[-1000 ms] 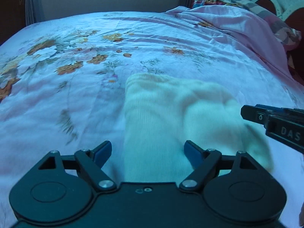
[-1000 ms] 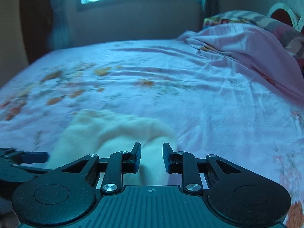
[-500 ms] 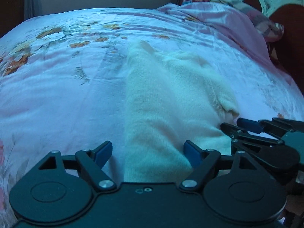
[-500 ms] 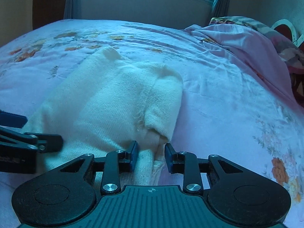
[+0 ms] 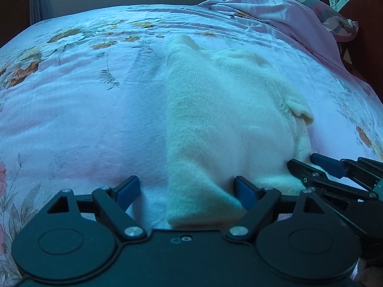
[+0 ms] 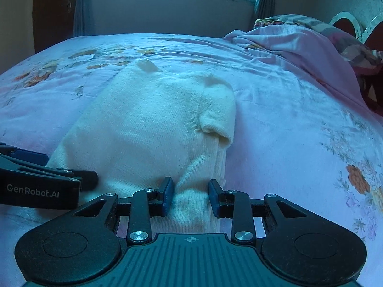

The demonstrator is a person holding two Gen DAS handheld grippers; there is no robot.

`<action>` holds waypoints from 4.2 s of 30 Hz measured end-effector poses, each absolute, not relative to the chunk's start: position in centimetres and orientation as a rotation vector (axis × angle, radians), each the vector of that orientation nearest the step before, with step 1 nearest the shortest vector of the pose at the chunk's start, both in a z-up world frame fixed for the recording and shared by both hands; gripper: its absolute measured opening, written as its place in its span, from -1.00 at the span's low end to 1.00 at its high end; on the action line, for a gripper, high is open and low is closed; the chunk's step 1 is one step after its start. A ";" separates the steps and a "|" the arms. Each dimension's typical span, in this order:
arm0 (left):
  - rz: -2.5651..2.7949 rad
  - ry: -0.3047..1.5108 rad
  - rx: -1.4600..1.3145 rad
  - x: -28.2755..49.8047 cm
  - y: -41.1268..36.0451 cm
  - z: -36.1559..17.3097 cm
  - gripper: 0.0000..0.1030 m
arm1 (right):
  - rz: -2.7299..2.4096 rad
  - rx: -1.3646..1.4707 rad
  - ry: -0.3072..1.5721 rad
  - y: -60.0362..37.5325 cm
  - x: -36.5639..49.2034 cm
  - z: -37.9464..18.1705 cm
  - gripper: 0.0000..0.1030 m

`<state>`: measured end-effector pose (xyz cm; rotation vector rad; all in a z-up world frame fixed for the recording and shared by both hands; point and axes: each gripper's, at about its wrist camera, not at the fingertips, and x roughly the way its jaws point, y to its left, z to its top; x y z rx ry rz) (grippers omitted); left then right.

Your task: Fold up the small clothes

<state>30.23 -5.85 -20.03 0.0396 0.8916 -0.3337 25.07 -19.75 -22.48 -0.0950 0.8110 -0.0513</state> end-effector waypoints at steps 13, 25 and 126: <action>-0.335 0.827 -0.051 31.0 -4.3 -16.2 0.37 | -0.045 0.118 0.805 -22.7 24.2 -22.3 -0.12; -0.346 0.892 -0.076 32.2 -5.1 -18.0 0.25 | 0.035 0.211 0.834 -24.0 23.7 -19.4 -0.12; -0.363 0.893 -0.012 31.6 -6.0 -18.3 0.45 | 0.056 -0.060 0.700 -21.2 28.2 -18.9 -1.00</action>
